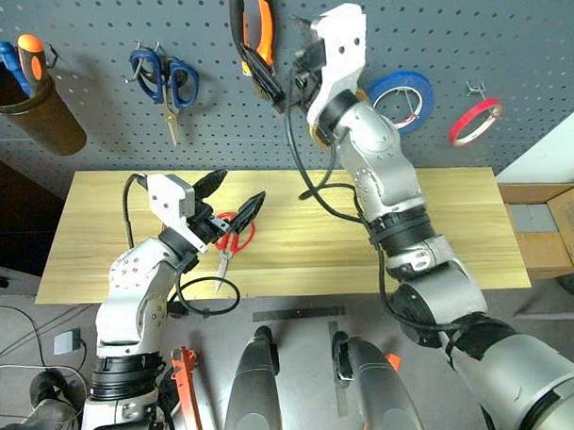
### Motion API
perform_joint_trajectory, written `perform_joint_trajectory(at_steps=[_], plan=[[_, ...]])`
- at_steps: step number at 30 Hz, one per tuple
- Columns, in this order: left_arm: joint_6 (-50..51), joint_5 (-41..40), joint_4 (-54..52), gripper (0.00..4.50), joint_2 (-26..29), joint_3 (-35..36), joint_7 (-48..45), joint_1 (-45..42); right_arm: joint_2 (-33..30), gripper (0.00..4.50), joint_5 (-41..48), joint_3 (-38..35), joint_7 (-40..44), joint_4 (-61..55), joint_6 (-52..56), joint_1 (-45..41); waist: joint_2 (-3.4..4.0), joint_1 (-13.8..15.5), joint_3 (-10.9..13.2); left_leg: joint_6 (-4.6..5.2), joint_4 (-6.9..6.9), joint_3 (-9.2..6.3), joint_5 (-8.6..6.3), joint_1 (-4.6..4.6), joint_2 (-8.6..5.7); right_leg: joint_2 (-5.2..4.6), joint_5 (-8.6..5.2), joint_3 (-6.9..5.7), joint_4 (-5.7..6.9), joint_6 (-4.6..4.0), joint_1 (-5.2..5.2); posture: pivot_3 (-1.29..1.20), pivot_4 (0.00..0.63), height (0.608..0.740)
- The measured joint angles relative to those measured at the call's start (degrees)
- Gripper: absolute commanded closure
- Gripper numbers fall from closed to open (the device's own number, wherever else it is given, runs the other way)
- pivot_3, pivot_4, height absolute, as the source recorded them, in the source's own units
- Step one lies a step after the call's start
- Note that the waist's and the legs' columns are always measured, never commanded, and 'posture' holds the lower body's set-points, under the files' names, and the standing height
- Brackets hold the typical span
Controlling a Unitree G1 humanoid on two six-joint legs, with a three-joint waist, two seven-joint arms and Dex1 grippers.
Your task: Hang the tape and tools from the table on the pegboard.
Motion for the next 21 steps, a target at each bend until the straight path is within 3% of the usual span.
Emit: perform_joint_trajectory(at_steps=[4,12,17,21], plan=[[-0.2,0.5,1.0,0.00,0.0,0.0,0.3,0.4,-2.5,0.03,0.6,0.3,0.7,-9.0,6.2,4.2,0.02,-0.1,0.0,0.00,0.00,0.02,0.00,0.01,0.02,0.00,-0.03,0.01,-0.01,0.04,-0.01,0.10,0.379,0.740],[0.1,1.3,5.9,0.00,1.8,1.9,1.5,2.7,-12.7,0.03,11.5,0.4,6.7,-37.9,27.0,16.4,0.07,-0.2,0.0,0.00,-0.01,0.04,0.00,0.03,0.11,-0.04,-0.17,0.09,-0.04,0.27,-0.01,0.09,0.383,0.740],[3.9,2.3,8.2,0.00,4.1,1.5,1.1,6.4,-18.3,0.03,20.4,-1.3,9.0,-45.7,38.9,20.3,0.09,-0.2,0.1,-0.01,-0.01,0.08,-0.01,0.08,0.71,-0.04,-0.24,0.15,-0.06,0.18,0.00,0.09,0.393,0.740],[6.6,7.8,10.3,0.00,7.9,-1.4,1.9,9.2,-22.6,0.03,27.5,-4.1,10.1,-49.1,48.0,24.4,0.18,0.0,0.1,-0.01,-0.15,0.07,-0.01,0.06,0.75,-0.03,-0.28,0.17,-0.18,0.09,-0.03,0.09,0.403,0.740]])
